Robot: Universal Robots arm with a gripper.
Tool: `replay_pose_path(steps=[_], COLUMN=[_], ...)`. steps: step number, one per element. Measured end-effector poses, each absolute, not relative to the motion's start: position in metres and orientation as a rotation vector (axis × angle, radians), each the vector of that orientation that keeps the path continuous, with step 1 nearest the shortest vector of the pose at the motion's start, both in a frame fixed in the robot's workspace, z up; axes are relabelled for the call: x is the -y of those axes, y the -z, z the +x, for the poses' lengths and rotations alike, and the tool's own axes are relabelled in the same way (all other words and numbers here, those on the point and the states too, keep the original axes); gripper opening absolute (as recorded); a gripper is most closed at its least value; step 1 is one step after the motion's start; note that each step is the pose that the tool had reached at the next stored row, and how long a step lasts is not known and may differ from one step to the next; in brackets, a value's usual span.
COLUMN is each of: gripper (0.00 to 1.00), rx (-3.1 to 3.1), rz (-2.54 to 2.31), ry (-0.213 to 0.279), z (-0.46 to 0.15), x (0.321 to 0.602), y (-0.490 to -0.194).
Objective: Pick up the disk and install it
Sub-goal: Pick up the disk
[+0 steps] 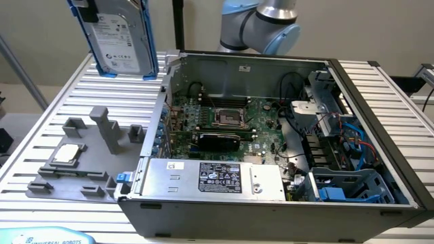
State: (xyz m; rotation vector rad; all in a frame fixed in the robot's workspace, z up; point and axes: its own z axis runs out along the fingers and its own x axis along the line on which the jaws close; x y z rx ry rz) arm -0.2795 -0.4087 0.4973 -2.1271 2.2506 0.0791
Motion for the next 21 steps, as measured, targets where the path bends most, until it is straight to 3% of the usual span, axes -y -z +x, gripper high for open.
replay_pose_path(steps=[21], gripper=[0.33], rx=[-2.251], rz=[-2.127], ry=[-0.079], z=[-0.188], x=[0.451], y=[-0.498])
